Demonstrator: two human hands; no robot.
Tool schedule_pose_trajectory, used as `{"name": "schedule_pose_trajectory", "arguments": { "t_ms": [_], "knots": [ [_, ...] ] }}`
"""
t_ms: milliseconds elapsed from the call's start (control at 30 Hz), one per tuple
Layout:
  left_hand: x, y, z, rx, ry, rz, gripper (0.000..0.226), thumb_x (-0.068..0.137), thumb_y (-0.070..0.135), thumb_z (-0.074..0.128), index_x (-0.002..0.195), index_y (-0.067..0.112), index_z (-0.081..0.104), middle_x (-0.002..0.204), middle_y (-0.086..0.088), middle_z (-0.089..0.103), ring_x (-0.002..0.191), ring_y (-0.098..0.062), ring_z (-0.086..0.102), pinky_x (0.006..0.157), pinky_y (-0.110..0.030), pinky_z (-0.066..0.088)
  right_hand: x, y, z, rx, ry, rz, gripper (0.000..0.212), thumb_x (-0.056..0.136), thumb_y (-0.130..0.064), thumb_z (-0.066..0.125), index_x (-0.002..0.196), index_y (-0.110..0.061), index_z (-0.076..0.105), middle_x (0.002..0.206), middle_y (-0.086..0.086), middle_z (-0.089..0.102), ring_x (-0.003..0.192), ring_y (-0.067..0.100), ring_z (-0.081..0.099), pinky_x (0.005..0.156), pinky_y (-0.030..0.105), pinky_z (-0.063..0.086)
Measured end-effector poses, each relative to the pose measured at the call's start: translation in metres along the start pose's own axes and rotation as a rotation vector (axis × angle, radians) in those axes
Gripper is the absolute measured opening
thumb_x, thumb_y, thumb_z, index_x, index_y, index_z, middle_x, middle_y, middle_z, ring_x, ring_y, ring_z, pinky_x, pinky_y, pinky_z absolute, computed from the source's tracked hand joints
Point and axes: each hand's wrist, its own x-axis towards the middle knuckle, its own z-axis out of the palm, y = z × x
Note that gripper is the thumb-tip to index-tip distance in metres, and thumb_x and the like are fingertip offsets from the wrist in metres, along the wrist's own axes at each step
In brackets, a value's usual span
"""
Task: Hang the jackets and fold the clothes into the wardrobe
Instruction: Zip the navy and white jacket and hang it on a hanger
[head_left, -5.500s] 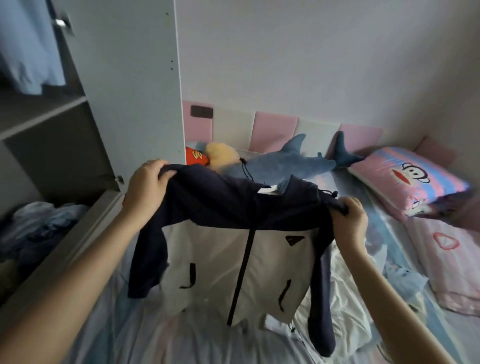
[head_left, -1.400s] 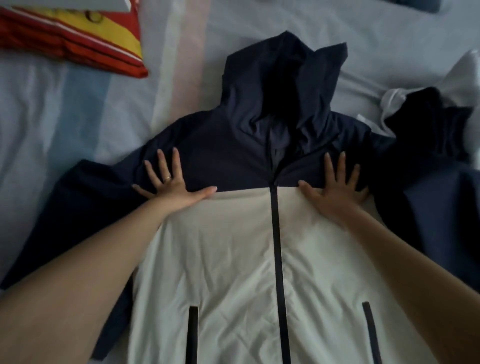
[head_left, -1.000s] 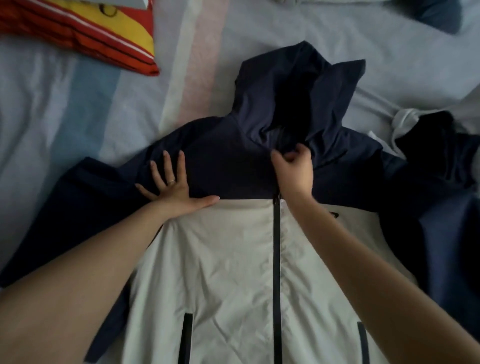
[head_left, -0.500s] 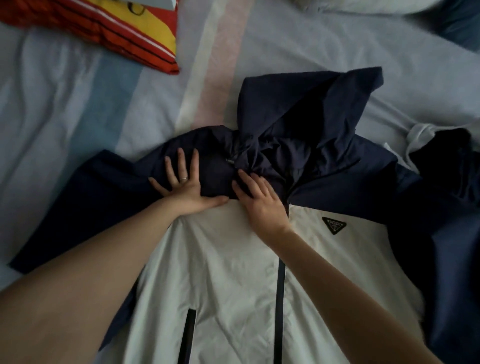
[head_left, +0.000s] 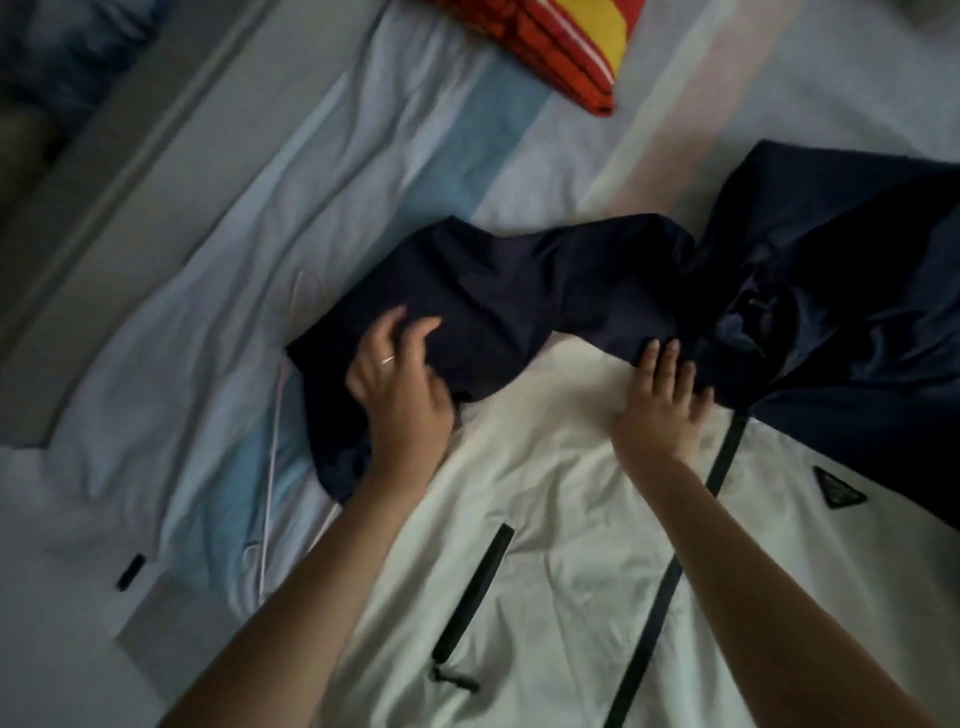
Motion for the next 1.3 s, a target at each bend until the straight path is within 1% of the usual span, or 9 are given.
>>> {"name": "schedule_pose_trajectory", "arguments": {
  "t_ms": [133,267,400,501,634,801,1034,1201,1301],
  "knots": [
    [-0.041,-0.103,-0.034,0.239,-0.152,-0.456,0.052,0.076,0.009,0.051,0.127,-0.003,0.050,0.131,-0.031,0.044,0.121,-0.048,0.042,0.098,-0.056,0.034,-0.018,-0.011,0.017,-0.010,0.050,0.039,0.064,0.100,-0.012,0.025,0.149,-0.007,-0.015,0.159,0.009,-0.017,0.148,0.026,-0.007,0.118,0.046,0.002],
    [-0.079,-0.137,-0.036,0.365,-0.401,-0.386,0.054,0.080,0.037,0.047,0.113,-0.004,0.056,0.117,-0.032,0.051,0.106,-0.050,0.048,0.084,-0.058,0.044,-0.028,-0.015,0.027,-0.095,0.051,0.028,0.060,0.099,-0.005,0.019,0.148,-0.002,-0.016,0.158,0.013,-0.018,0.147,0.027,-0.009,0.118,0.046,0.002],
    [-0.071,-0.137,-0.034,0.019,-0.203,-0.568,0.052,0.073,0.011,0.077,0.115,-0.002,0.050,0.122,-0.028,0.042,0.113,-0.042,0.044,0.099,-0.046,0.040,-0.029,-0.020,0.024,-0.152,0.026,0.035,0.061,0.099,-0.003,0.020,0.146,0.002,-0.019,0.157,0.017,-0.020,0.147,0.030,-0.009,0.117,0.048,0.003],
    [-0.066,-0.115,-0.047,-0.249,-0.010,-0.684,0.025,0.089,0.003,0.060,0.111,-0.002,0.051,0.100,-0.016,0.056,0.092,-0.035,0.058,0.081,-0.028,0.041,-0.028,-0.024,0.023,-0.188,0.008,0.037,0.061,0.100,-0.004,0.020,0.145,0.002,-0.021,0.156,0.017,-0.021,0.147,0.030,-0.009,0.117,0.048,0.004],
    [-0.063,-0.060,-0.084,-0.114,0.352,-0.517,0.027,0.096,0.006,0.040,0.114,0.006,0.059,0.099,-0.007,0.064,0.087,-0.016,0.058,0.070,-0.012,0.035,-0.028,-0.023,0.021,-0.232,-0.025,0.049,0.062,0.100,-0.005,0.020,0.145,0.002,-0.022,0.156,0.017,-0.021,0.147,0.030,-0.009,0.117,0.048,0.004],
    [-0.066,0.003,-0.109,-0.307,0.188,-0.176,0.025,0.094,0.012,0.044,0.110,0.010,0.064,0.085,-0.005,0.062,0.070,-0.017,0.054,0.065,-0.025,0.042,-0.020,-0.020,-0.006,-0.302,-0.185,-0.002,0.071,0.100,-0.016,0.035,0.148,0.001,-0.015,0.158,0.017,-0.015,0.147,0.031,0.007,0.114,0.042,0.022],
    [-0.061,0.118,-0.134,-0.488,0.077,0.012,0.026,0.088,0.016,0.051,0.109,0.016,0.066,0.082,0.009,0.053,0.069,-0.003,0.051,0.065,-0.018,0.046,-0.052,0.024,-0.061,0.724,-0.700,-0.172,0.075,0.087,-0.059,0.054,0.148,-0.021,0.032,0.152,-0.003,0.031,0.137,0.020,0.034,0.105,0.034,0.033],
    [-0.071,0.182,-0.141,-0.831,-0.175,0.000,0.017,0.083,0.021,0.050,0.097,0.026,0.058,0.065,0.010,0.037,0.055,-0.010,0.038,0.054,-0.027,0.038,-0.125,0.059,0.002,1.334,-0.736,-0.016,0.090,0.059,-0.084,0.059,0.130,-0.028,0.057,0.134,-0.006,0.057,0.127,0.016,0.048,0.112,0.040,0.029],
    [-0.088,0.208,-0.122,-0.849,-0.439,0.058,0.007,0.082,0.017,0.053,0.087,0.021,0.055,0.057,0.010,0.035,0.050,-0.009,0.034,0.048,-0.024,0.031,-0.150,0.083,0.006,1.550,-0.605,0.025,0.060,0.092,-0.071,0.029,0.121,-0.032,0.063,0.120,-0.006,0.064,0.114,0.017,0.054,0.104,0.053,0.032]
  ]
}}
